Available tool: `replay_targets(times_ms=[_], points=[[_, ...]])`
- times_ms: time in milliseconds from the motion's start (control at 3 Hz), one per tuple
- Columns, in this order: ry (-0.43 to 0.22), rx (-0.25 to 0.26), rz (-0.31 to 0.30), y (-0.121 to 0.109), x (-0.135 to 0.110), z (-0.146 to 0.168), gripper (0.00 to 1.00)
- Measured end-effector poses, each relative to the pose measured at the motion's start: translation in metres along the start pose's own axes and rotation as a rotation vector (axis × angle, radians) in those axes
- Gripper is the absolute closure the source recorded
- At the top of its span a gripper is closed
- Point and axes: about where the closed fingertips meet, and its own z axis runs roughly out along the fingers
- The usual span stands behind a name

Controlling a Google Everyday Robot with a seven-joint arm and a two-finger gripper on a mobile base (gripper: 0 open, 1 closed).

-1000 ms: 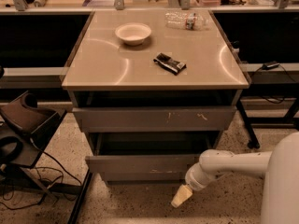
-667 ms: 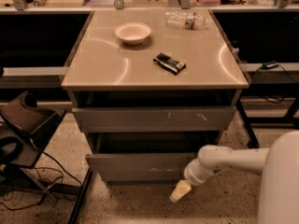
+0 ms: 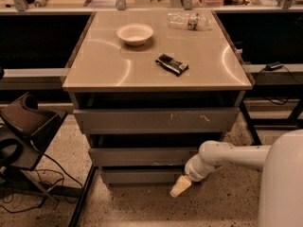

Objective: Close middle drawer

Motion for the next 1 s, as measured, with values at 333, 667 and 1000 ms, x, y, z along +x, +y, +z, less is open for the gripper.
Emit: replay_targets(times_ms=[333,667,1000], points=[[-0.022,0.021,0.000,-0.012,-0.005,-0.004,0.00],[-0.082,0.071,-0.019,-0.035,-0.032,-0.031,0.00],[-0.082,0.071,-0.019,-0.035,-0.032,-0.031,0.00]])
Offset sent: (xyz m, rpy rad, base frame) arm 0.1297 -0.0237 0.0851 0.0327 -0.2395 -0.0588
